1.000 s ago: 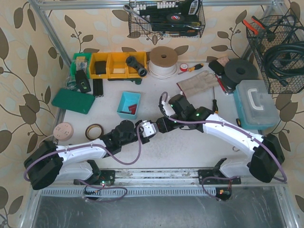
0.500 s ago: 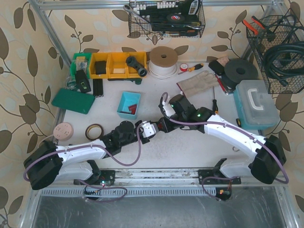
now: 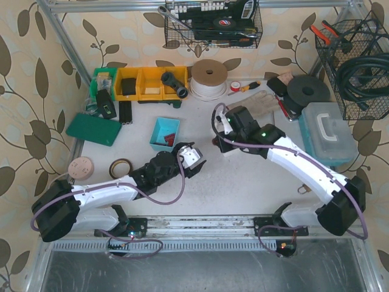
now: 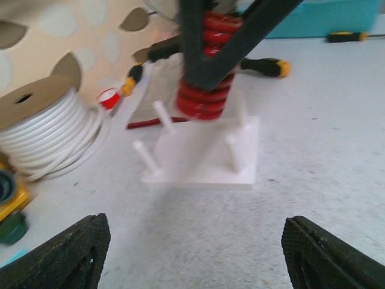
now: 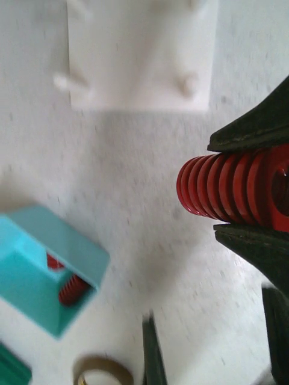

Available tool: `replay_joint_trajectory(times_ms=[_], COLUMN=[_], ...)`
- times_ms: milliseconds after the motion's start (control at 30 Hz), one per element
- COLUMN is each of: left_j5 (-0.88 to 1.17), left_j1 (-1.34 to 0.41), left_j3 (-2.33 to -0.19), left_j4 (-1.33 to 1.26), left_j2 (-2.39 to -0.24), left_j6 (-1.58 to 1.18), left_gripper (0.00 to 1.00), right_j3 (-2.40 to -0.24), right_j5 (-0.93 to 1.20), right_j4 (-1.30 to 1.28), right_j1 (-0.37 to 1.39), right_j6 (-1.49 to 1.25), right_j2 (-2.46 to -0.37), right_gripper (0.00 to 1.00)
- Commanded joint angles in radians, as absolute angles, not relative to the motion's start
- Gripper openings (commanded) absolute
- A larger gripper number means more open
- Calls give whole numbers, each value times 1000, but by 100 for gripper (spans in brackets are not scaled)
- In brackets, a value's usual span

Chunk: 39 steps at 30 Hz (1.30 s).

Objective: Install the large spring

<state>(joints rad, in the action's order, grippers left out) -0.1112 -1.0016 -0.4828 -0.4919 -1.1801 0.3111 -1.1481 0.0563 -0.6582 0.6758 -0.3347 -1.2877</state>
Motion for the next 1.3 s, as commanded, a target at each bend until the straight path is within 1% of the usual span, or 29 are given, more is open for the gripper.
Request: replay_joint_trajectory(times_ms=[0,133,267,533,800,967,1267], left_j5=[-312,-481,-553,-606,-605,-610,-612], left_j1=[-1005,-980,-953,-939,-939,-939,-939], left_j3=[-535,-554,-564,-568,-580,-585,-592], left_j4=[-465,-411,-365,-322,-301,-290,-275], left_j2=[-1178,-1175,-1168,-1149,-1152,-1149,-1138], left_j6=[228,149,76,50,55,53,52], left_gripper=[82,83,85,85,84,83,83], right_j3=[-1230,-1304,-1378,-1524,-1689,-1753,-1803], right_j5=[-88,-161,-176,-123,-57,-57,-53], right_j4=[-740,-789,-811,-839,-859,-883,-898], right_j1=[603,541,465,350,316,315,295], right_j6=[-259,-219,-195,-172,-168,-167,-162], right_j2=[-1345,-1412,-1501,-1692,-1877,-1963,-2042], right_gripper=[0,0,0,0,0,0,0])
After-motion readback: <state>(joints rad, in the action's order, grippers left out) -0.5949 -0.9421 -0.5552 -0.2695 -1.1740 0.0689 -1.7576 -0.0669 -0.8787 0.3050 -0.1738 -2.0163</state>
